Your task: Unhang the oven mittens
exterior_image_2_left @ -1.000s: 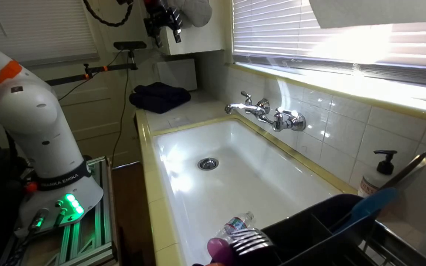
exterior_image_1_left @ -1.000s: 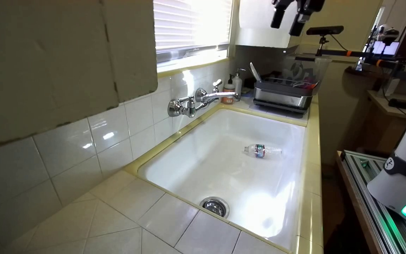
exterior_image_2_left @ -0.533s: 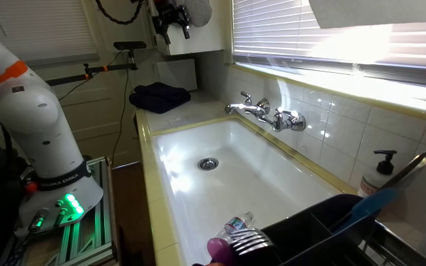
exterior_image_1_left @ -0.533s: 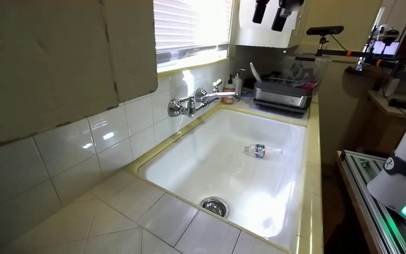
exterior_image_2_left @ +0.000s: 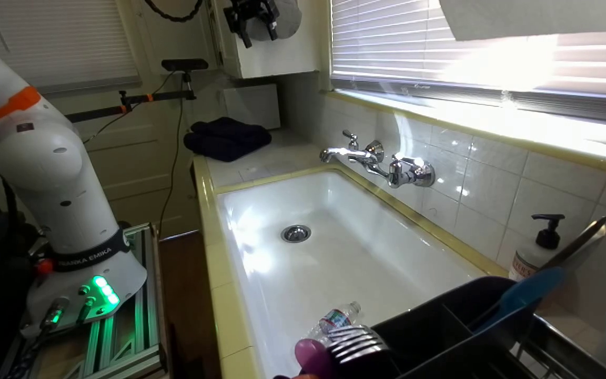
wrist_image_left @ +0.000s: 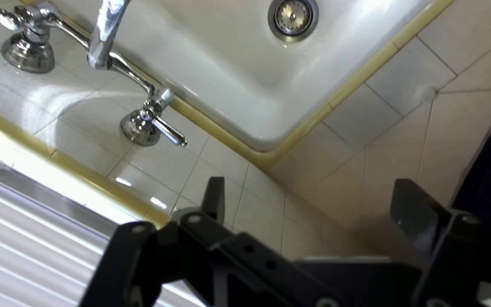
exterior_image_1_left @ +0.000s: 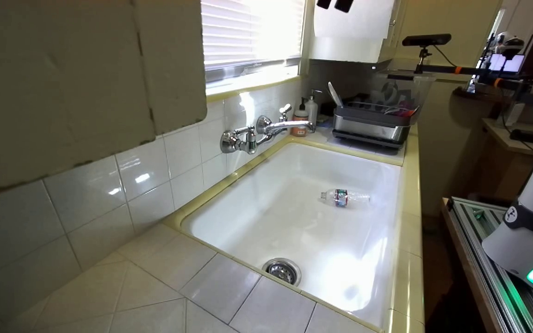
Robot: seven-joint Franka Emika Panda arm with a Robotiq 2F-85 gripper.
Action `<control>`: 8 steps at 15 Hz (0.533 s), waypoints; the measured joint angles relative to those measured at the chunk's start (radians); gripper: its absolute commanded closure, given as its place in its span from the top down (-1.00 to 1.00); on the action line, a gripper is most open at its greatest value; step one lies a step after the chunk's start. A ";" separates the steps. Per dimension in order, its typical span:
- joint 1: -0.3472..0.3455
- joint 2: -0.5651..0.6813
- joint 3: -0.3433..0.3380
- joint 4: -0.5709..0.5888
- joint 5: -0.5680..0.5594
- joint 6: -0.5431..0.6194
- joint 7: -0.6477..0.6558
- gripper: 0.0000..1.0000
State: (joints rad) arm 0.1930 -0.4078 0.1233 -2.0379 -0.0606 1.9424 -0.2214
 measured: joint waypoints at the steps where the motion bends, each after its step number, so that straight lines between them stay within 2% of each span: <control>1: -0.001 0.004 -0.006 0.015 0.020 0.013 0.008 1.00; 8: 0.000 0.085 -0.051 0.125 0.283 0.025 0.018 1.00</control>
State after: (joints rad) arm 0.1931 -0.3224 0.0720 -1.9129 0.2221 1.9669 -0.2032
